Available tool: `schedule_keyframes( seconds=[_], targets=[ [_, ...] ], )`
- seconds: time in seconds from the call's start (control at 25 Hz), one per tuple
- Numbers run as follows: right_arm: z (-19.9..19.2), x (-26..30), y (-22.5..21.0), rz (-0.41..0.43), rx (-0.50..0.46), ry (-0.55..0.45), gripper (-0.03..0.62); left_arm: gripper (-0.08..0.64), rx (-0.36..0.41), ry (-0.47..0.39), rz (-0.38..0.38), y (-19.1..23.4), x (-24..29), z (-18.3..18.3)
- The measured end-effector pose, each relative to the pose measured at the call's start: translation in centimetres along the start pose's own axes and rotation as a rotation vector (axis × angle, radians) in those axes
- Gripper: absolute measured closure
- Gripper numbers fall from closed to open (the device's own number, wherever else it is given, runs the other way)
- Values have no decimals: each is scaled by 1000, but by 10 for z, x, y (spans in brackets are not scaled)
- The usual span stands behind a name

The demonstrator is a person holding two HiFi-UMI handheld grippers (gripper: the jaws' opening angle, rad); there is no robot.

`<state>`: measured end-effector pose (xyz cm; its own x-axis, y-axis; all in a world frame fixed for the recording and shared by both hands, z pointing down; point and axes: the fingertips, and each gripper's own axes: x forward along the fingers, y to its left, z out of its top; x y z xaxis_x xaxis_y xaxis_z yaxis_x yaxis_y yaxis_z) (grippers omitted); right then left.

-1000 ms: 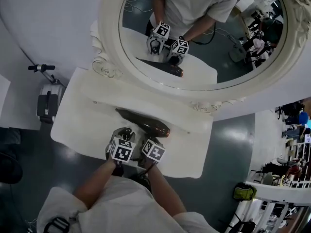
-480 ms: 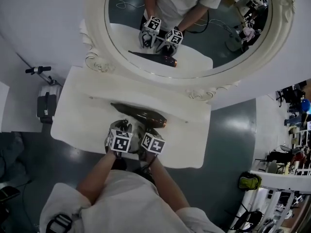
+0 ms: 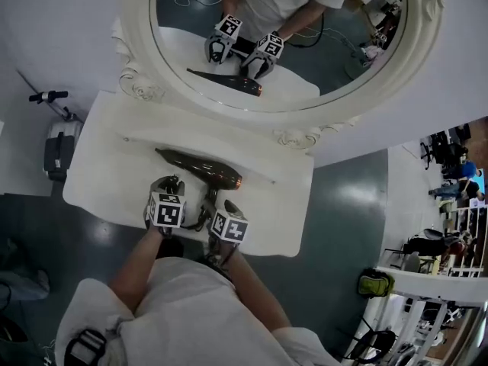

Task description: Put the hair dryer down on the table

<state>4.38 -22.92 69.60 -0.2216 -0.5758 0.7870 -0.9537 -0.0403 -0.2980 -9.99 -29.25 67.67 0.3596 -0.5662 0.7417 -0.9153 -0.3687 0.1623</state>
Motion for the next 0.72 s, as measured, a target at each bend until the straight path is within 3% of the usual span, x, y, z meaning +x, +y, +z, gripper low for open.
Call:
schedule_keyframes(
  seconds=[0.28,0.44,0.72],
  targets=[
    [6,-24,20,10,-235,-75,281,399,8,-36,62,11,1,-6],
    [14,-39,24,1,-271,-137,408,399,4,-37,73,15,7,-9],
    [1,-48,27,20,-279,-122,492,399,-16,-40,86,21,10,-16]
  ],
)
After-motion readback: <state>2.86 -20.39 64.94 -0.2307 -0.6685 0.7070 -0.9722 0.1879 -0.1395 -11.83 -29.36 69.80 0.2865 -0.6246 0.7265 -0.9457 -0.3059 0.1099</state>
